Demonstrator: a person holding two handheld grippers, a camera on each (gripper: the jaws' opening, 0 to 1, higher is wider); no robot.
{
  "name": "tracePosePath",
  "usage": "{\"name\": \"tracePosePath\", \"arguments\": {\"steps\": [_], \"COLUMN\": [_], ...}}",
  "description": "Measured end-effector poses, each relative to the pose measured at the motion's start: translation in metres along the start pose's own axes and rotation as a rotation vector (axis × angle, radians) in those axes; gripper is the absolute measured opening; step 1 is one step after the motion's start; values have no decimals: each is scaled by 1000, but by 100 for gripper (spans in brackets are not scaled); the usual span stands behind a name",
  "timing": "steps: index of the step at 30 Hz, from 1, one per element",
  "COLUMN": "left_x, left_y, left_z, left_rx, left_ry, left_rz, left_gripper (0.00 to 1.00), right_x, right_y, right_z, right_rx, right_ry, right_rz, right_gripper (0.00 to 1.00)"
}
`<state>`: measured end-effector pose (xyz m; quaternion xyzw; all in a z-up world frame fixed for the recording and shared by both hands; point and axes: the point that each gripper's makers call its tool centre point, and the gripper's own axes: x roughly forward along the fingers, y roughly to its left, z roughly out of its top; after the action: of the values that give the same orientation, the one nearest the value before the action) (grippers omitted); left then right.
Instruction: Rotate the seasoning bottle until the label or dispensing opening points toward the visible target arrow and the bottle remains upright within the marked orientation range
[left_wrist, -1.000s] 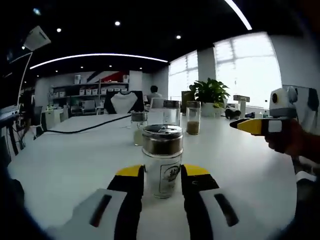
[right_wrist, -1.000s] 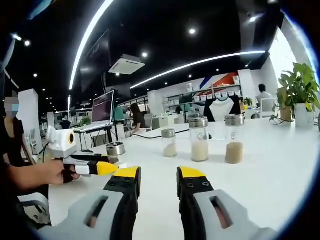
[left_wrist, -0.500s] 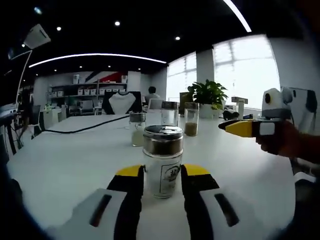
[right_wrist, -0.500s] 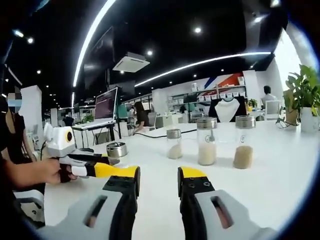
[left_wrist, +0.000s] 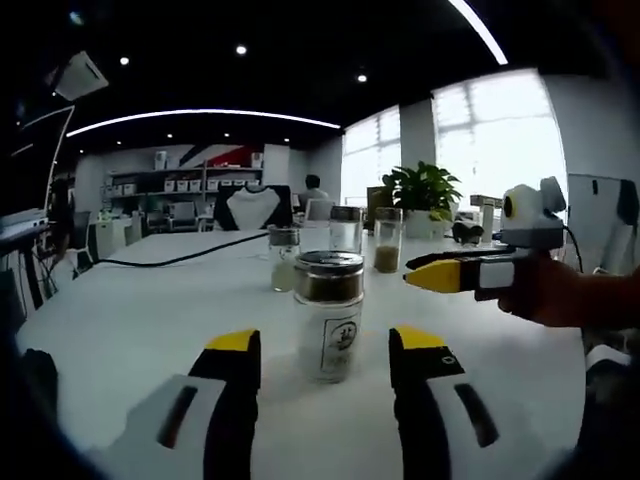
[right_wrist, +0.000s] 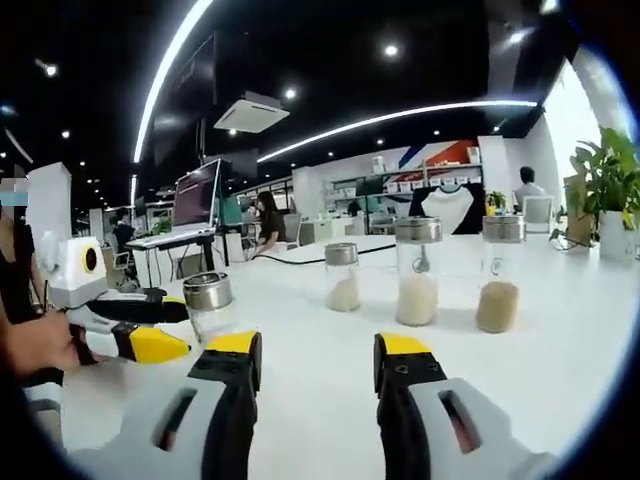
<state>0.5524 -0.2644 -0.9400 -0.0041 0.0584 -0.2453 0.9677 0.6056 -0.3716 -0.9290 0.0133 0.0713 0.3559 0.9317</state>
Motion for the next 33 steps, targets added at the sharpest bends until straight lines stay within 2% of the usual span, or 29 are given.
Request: {"name": "tracePosePath", "arguments": {"steps": [3, 6, 10, 11, 13, 16, 19, 24, 29, 33], "left_x": [-1, -1, -3, -3, -3, -5, -4, -6, -10, -12], "left_y": [-10, -22, -34, -34, -35, -37, -39, -40, -40, -39], "left_z": [-2, -3, 1, 1, 1, 2, -1, 0, 3, 0], "left_rx": [18, 93, 117, 118, 107, 91, 77, 74, 55, 88], "left_ry": [0, 1, -16, -21, -18, -34, -10, -4, -10, 2], "left_rz": [-15, -29, -36, -32, -26, -25, -34, -59, -73, -62], "left_gripper": [58, 67, 74, 78, 85, 89, 99, 100, 100, 100], "right_x": [8, 23, 40, 43, 51, 64, 77, 99, 121, 135], "right_y": [1, -1, -9, -10, -10, -9, -9, -13, -19, -22], "right_z": [3, -3, -5, -4, -2, 1, 1, 5, 12, 18], "right_rx": [15, 17, 40, 36, 22, -39, -102, -170, -152, -156], "right_ry": [-9, 12, 22, 20, 27, 18, 18, 14, 12, 5], "right_rz": [31, 55, 61, 63, 70, 87, 93, 88, 62, 28], "right_gripper": [44, 44, 45, 46, 46, 46, 48, 48, 48, 48]}}
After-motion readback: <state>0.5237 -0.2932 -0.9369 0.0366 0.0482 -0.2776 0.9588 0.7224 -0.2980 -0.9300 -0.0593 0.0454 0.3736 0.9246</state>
